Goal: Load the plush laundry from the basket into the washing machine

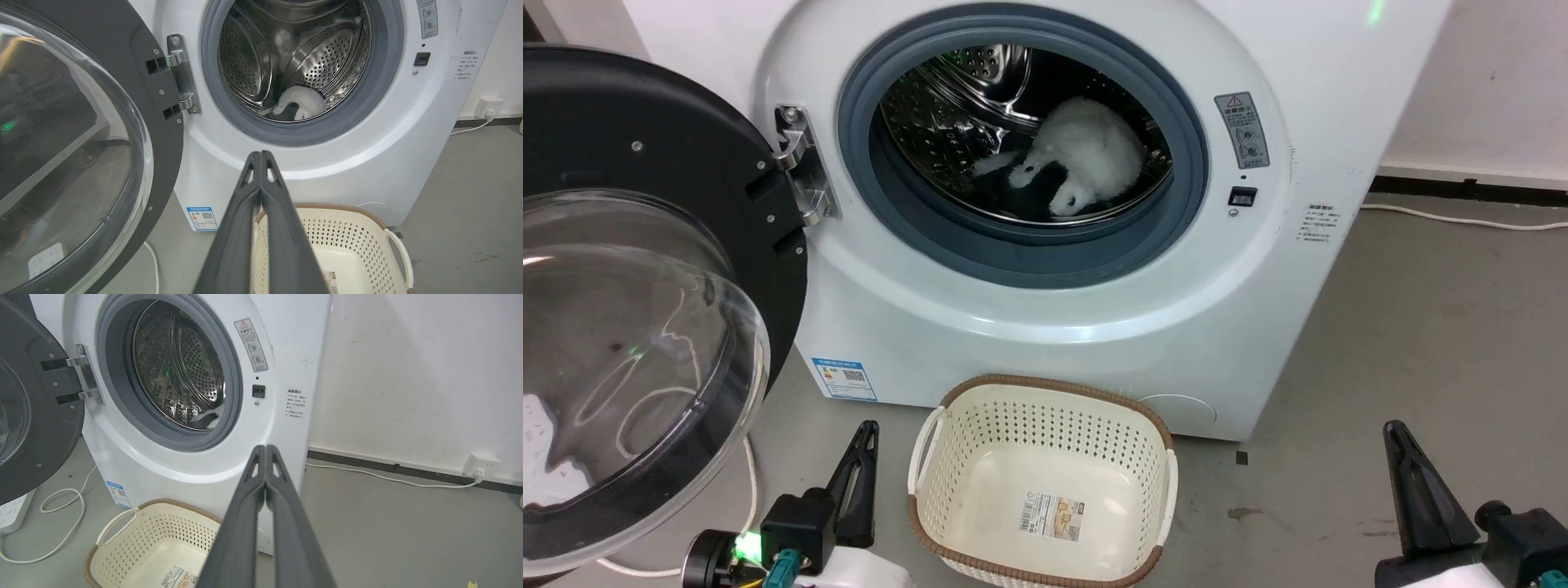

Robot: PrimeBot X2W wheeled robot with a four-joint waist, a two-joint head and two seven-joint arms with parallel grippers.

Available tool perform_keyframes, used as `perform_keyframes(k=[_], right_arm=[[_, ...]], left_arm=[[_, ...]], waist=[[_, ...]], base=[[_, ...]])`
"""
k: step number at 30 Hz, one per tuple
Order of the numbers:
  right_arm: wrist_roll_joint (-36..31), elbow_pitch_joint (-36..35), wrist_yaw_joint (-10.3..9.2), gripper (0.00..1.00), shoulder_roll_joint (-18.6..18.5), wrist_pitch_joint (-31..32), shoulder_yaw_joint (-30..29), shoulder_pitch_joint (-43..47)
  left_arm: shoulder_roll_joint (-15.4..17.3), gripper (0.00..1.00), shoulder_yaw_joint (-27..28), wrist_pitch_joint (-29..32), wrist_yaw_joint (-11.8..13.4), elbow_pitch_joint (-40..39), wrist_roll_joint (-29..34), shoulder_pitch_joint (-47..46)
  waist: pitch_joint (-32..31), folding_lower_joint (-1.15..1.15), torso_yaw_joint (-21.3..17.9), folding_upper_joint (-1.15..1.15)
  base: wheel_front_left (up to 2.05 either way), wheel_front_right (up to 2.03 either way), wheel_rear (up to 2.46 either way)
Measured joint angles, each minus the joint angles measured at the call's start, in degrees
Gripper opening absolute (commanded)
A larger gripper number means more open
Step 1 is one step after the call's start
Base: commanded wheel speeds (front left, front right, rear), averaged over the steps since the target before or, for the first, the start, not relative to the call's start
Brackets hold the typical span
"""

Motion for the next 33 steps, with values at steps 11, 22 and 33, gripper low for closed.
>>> perform_keyframes(k=[11, 22, 33], right_arm=[[-0.1, 0.0, 0.00, 0.00, 0.0, 1.3, 0.5, -0.2], [-0.1, 0.0, 0.00, 0.00, 0.0, 2.7, 1.0, -0.4], [-0.2, 0.0, 0.00, 0.00, 0.0, 4.1, 1.5, -1.1]], left_arm=[[-0.4, 0.00, 0.8, 1.3, 0.0, -0.7, 0.5, 0.0], [-1.1, 0.00, 1.6, 2.7, 0.0, -1.6, 1.0, 0.0], [-1.5, 0.00, 2.2, 4.0, 0.0, -2.5, 1.6, 0.0]], waist=[[-0.1, 0.00, -0.5, 0.00], [-0.3, 0.00, -1.1, 0.00], [-0.5, 0.00, -1.6, 0.00]], base=[[0.00, 0.00, 0.00], [0.00, 0.00, 0.00], [0.00, 0.00, 0.00]])
